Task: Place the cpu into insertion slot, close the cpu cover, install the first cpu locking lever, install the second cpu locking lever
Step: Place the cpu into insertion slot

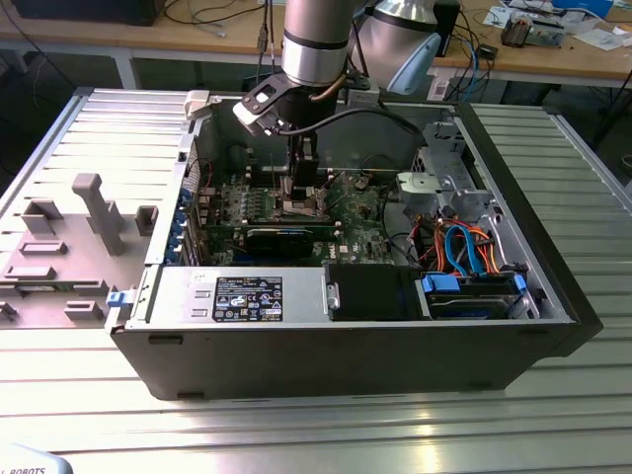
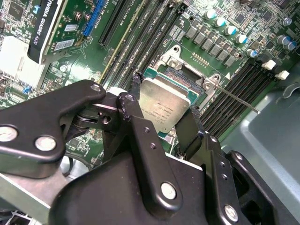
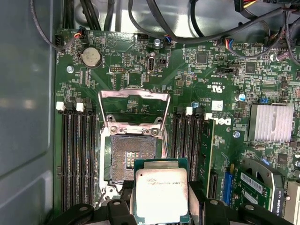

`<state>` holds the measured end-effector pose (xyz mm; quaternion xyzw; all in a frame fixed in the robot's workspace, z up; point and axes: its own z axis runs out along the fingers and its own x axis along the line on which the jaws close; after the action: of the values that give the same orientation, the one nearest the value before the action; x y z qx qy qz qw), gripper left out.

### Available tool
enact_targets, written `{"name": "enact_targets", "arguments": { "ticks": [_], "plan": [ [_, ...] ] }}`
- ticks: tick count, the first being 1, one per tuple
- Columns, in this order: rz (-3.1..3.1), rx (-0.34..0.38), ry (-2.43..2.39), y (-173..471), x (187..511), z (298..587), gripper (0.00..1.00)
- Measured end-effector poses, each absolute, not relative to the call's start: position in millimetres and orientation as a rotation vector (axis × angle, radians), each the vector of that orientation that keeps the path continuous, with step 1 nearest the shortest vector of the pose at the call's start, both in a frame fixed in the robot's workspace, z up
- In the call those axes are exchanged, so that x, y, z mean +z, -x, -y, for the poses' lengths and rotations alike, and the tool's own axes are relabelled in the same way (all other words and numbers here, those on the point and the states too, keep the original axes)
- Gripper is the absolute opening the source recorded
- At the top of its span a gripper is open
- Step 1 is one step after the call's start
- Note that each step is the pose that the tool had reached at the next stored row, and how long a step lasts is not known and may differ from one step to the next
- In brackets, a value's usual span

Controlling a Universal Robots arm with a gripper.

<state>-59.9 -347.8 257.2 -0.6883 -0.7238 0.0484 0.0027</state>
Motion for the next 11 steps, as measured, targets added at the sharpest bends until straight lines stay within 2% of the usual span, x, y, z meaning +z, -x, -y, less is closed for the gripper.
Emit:
{"name": "enact_targets", "arguments": {
  "ticks": [11],
  "plan": [
    [2.258, 0.152, 2.171, 59.9, 257.1, 347.8, 0.55]
  ]
}}
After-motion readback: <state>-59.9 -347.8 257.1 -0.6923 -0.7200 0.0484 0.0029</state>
